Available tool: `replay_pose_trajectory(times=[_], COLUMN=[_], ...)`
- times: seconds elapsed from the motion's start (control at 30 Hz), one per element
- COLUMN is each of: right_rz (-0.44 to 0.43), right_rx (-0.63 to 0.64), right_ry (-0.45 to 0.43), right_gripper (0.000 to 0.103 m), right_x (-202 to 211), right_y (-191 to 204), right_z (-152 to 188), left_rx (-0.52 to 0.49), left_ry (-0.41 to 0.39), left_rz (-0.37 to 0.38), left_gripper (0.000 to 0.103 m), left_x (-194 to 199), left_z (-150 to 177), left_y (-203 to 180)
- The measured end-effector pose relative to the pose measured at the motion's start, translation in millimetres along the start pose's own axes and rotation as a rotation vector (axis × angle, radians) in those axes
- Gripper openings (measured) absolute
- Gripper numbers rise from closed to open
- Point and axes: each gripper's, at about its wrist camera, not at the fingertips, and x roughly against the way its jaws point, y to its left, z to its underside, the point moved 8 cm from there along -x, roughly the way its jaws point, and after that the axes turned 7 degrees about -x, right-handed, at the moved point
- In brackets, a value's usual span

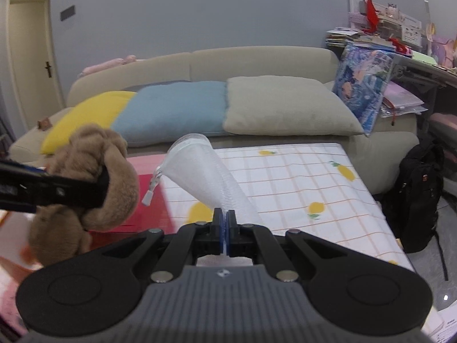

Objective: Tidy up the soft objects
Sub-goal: 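Lift and carry the teddy bear and mesh bag with both tools over the box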

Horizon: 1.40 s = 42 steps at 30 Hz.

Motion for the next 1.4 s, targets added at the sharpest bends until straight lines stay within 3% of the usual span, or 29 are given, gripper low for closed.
replay_pose_trajectory(times=[0.37,0.8,0.93,1.17,1.4], right_rz=[-0.146,-0.311,-0.33,-0.3,-0.266], right_rx=[0.07,0.031,0.037,0.038,0.077], right_ry=[0.014,0.053,0.095,0.253,0.398], right_gripper=[0.0,0.0,0.0,0.0,0.0], right_x=[22,13,0,-36,-65], right_y=[95,188,210,224,228], right_z=[-5,-17,-11,24,59], left_rx=[0.166,0.273,0.3,0.357,0.296], left_ry=[-0.059,-0.121,-0.097,-0.032,0.079], left_rz=[-0.098,-0.281,-0.298,-0.265,-0.254], left_gripper=[0.054,0.054,0.054,0.054,0.054], left_x=[39,67,67,51,21], left_z=[31,56,68,90,105], left_y=[82,164,184,200,189])
